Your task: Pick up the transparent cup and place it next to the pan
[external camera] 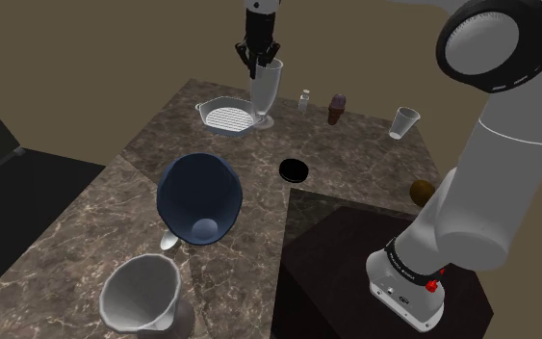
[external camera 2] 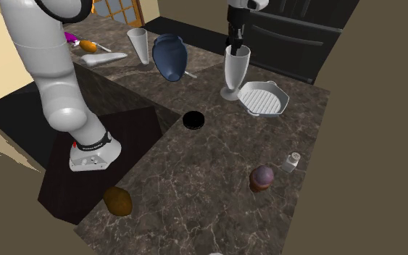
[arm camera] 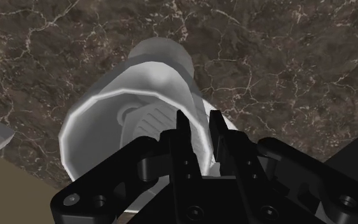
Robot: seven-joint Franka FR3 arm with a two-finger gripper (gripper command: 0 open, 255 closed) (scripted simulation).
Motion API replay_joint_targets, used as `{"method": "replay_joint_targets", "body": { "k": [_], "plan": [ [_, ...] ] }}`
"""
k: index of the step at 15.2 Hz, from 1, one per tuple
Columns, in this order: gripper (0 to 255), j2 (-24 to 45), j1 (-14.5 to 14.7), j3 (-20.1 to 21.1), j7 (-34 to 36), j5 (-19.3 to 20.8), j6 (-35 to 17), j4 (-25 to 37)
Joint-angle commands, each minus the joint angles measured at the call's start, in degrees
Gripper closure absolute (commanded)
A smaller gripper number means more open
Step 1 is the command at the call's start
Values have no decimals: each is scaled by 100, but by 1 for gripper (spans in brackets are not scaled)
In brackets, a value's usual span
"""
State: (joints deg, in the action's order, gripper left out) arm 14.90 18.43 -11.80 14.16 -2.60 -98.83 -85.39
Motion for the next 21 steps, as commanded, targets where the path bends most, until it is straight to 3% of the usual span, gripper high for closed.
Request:
{"method": "replay_joint_targets", "body": {
  "k": [1, 21],
  "plan": [
    [255, 120, 70, 49, 125, -16, -31, 94],
    [255, 283, 88, 74, 95, -61, -1369, -1086]
  ]
}}
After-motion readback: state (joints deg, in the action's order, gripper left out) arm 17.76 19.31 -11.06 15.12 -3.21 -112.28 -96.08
